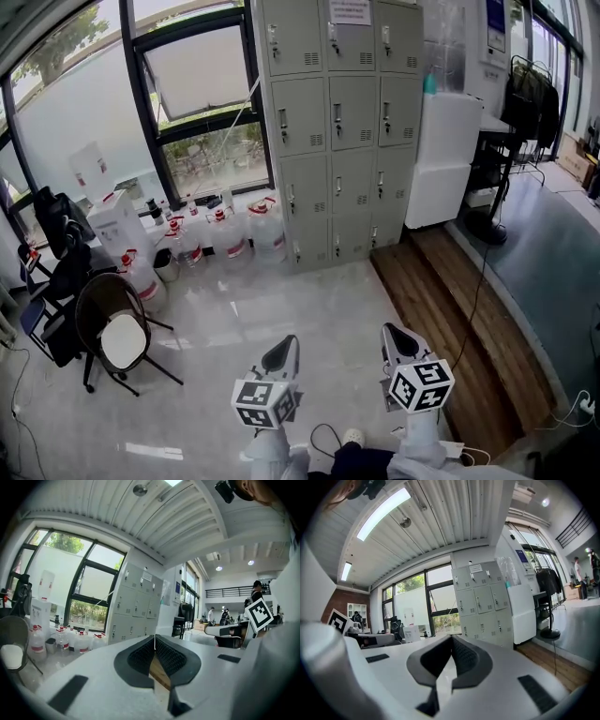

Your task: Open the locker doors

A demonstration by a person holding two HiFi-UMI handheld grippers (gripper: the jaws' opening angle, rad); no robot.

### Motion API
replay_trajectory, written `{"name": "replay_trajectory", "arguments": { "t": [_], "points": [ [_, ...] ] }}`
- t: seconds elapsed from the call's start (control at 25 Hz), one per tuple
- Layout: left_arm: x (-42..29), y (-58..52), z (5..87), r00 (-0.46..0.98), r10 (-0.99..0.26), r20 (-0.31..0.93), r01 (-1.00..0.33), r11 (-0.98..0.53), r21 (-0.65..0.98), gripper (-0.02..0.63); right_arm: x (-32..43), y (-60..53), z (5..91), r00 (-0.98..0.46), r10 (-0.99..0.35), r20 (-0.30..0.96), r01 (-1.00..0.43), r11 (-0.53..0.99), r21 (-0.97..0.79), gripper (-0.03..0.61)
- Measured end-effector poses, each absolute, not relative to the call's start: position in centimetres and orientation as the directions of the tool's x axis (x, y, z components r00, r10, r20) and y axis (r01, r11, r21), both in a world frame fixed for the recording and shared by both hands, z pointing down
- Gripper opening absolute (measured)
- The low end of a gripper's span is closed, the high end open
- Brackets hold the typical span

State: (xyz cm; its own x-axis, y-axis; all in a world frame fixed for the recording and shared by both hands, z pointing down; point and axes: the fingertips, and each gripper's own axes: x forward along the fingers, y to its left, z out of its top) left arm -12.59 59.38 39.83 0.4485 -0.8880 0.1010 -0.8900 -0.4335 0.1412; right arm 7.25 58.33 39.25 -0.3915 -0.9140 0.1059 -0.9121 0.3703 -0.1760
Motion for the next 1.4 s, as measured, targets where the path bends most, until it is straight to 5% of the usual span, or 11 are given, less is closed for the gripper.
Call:
{"name": "replay_trajectory", "arguments": {
  "t": [0.72, 1.4],
  "points": [
    [-6.8, 47.5, 41.5, 0.435, -0.894, 0.109, -0.894, -0.414, 0.173, 0.012, 12.6, 45.6, 40.8, -0.419, -0.899, 0.129, -0.902, 0.395, -0.173, 0.000],
    [-3.9, 46.0, 42.2, 0.443, -0.888, 0.121, -0.888, -0.417, 0.192, 0.012, 14.6, 44.6, 42.0, -0.431, -0.888, 0.161, -0.898, 0.404, -0.175, 0.000]
  ]
}}
